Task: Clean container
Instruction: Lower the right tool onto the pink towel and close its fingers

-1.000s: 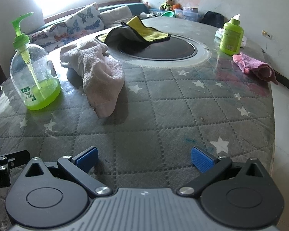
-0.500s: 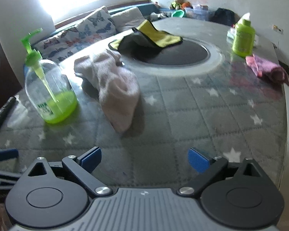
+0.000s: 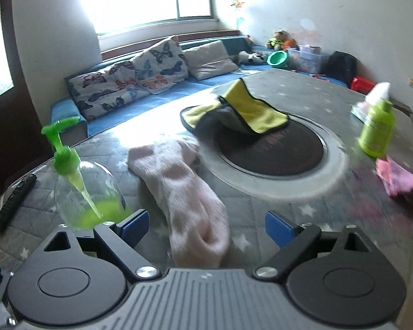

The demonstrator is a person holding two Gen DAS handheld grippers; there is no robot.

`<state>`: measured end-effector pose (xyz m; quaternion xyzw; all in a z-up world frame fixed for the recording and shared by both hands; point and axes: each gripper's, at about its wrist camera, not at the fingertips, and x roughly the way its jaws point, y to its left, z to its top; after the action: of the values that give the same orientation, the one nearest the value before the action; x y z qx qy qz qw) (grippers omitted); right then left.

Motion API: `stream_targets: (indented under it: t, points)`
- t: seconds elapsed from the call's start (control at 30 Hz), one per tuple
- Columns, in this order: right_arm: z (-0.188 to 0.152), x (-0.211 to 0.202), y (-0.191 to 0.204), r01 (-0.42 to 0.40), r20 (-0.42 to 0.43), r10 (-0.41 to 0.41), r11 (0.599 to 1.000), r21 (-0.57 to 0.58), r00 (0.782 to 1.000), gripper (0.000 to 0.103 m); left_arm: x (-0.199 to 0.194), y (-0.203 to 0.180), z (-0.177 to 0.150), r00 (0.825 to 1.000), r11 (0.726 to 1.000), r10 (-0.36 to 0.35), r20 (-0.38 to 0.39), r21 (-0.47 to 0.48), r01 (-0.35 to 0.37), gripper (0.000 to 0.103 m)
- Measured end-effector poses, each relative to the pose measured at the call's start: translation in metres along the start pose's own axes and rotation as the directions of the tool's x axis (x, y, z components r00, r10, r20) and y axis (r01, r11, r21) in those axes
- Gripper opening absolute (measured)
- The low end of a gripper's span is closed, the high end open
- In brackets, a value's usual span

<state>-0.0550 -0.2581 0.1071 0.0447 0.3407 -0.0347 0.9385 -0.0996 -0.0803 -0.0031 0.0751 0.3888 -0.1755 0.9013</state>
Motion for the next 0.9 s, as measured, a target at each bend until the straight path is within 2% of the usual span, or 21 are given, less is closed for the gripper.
stream_targets:
  t: [0.27,0.47,0.6,0.67,0.9]
  points:
    - [0.025,0.048,0.016,-0.053,-0.048,0.052,0.998,-0.023,0.997,0.086,0.000,0.002,0.001,1.000,1.000,-0.012,-0.006,0.007,0.012,0.103]
    - [0.031,0.082,0.023,-0.059,-0.096,0.055,0.998,-0.030,0.994,0.082,0.001,0.004,0.004,0.999,0.999,-0.029,-0.014,0.016,0.030,0.103]
    - [0.029,0.102,0.027,-0.051,-0.134,0.046,0.998,-0.037,0.990,0.074,0.003,0.008,0.010,0.999,0.999,-0.045,-0.014,0.001,0.045,0.103]
    - [0.026,0.107,0.026,-0.041,-0.146,0.036,0.999,-0.030,0.989,0.071,0.004,0.008,0.011,0.999,0.999,-0.046,-0.013,0.000,0.046,0.103]
    - [0.017,0.097,0.026,-0.041,-0.136,0.033,0.998,-0.055,0.990,0.071,0.004,0.003,0.010,0.999,0.999,-0.031,-0.014,0.016,0.031,0.103]
